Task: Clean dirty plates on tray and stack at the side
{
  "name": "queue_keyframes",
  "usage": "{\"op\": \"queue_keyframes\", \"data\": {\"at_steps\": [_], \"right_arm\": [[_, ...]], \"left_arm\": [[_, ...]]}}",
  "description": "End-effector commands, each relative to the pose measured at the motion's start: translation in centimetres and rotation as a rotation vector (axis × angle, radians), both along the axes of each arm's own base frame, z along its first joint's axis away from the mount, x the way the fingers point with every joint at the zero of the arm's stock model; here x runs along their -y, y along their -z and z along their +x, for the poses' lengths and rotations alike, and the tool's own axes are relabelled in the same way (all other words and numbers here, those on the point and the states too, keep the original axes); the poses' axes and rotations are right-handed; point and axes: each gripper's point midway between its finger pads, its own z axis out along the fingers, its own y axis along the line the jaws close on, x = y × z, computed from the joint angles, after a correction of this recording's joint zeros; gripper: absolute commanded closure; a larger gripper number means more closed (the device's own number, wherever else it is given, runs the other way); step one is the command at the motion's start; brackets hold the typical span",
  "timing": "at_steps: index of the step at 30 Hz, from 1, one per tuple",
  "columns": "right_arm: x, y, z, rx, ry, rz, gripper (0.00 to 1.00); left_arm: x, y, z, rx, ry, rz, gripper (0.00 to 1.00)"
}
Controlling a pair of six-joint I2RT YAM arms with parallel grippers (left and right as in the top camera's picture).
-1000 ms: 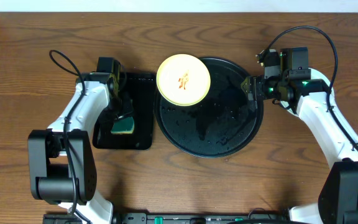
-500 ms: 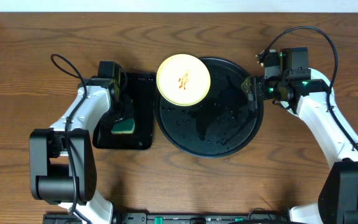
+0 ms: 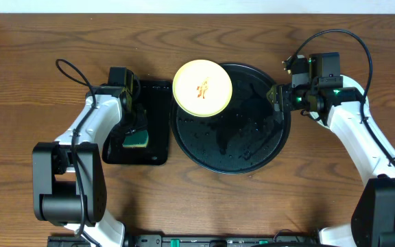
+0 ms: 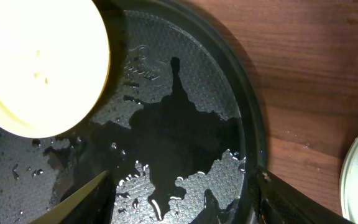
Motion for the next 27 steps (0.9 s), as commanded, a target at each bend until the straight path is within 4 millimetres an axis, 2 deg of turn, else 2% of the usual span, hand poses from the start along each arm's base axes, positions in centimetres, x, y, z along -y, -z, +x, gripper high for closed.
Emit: {"op": "queue_keyframes", "data": {"at_steps": [1, 7, 15, 27], "right_arm": [[-0.2, -1.6, 0.5, 0.043, -0.011, -0.004, 0.33], [-0.2, -1.5, 0.4, 0.042, -0.011, -0.004, 0.32], [-0.2, -1.5, 0.4, 0.041, -0.011, -0.005, 0.32], [-0.2, -1.5, 0.4, 0.041, -0.011, -0.005, 0.33]], "left_arm": [[-0.5, -0.6, 0.3, 0.022, 0.014, 0.031, 0.52], [-0.6, -0.8, 0.6, 0.032, 0.096, 0.046, 0.52], [-0.9, -1.8, 1.1, 0.062, 0.092, 0.064, 0.51], [-0.8, -1.9, 1.1, 0.066, 0.104, 0.065, 0.52]]}}
